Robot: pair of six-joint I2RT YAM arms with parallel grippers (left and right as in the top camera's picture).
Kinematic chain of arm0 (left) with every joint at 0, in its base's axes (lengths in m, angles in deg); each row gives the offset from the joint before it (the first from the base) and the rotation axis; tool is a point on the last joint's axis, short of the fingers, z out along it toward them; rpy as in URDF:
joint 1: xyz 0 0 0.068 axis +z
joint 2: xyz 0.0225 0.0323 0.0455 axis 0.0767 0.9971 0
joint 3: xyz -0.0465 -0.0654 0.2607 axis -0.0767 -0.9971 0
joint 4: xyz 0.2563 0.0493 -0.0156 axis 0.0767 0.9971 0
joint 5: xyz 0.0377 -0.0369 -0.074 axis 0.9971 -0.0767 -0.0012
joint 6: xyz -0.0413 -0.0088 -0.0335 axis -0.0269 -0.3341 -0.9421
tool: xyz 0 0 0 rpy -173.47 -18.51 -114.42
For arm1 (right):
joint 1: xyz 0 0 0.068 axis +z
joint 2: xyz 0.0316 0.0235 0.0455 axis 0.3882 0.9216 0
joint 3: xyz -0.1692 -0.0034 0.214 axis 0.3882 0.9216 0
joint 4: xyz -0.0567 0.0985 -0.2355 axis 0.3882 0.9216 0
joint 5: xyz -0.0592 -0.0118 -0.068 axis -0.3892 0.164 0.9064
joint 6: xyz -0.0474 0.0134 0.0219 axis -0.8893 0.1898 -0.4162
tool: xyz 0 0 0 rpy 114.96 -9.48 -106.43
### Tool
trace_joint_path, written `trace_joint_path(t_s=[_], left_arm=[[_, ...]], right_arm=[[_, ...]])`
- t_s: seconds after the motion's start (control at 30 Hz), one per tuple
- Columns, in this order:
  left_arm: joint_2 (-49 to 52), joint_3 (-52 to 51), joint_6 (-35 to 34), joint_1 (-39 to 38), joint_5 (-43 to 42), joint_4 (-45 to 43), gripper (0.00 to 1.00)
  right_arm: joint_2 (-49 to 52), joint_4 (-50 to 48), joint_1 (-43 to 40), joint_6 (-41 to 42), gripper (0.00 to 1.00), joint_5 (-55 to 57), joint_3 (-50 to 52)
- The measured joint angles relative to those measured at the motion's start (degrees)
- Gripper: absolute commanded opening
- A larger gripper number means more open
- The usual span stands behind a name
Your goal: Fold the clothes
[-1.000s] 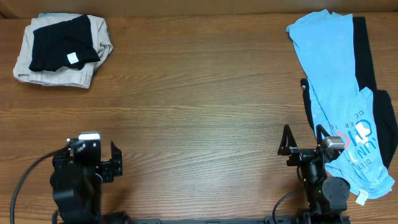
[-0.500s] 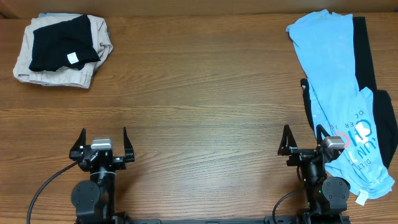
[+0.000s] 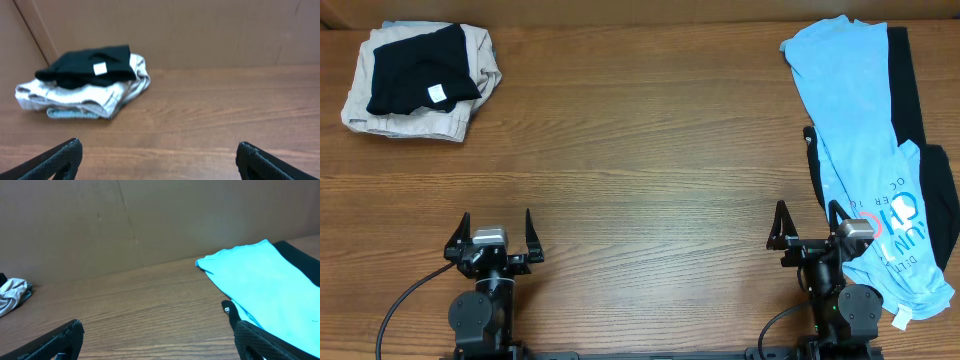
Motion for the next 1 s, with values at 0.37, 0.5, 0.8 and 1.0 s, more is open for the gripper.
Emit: trace_joint_path(t_s=[0.37,0.5,0.8,1.0], left_arm=[[0.0,-0.3,-1.3,0.0,0.0,0.1,1.00],[0.0,-0.3,-1.3,0.0,0.0,0.1,1.00],[0.0,-0.3,-1.3,0.0,0.0,0.1,1.00],[0.0,-0.3,-1.3,0.0,0.0,0.1,1.00]], right_arm=[[0.0,0.0,0.0,0.0,1.00,0.0,0.0],[0.0,0.0,0.0,0.0,1.00,0.0,0.0],[0.0,0.0,0.0,0.0,1.00,0.0,0.0],[0.0,0.0,0.0,0.0,1.00,0.0,0.0]])
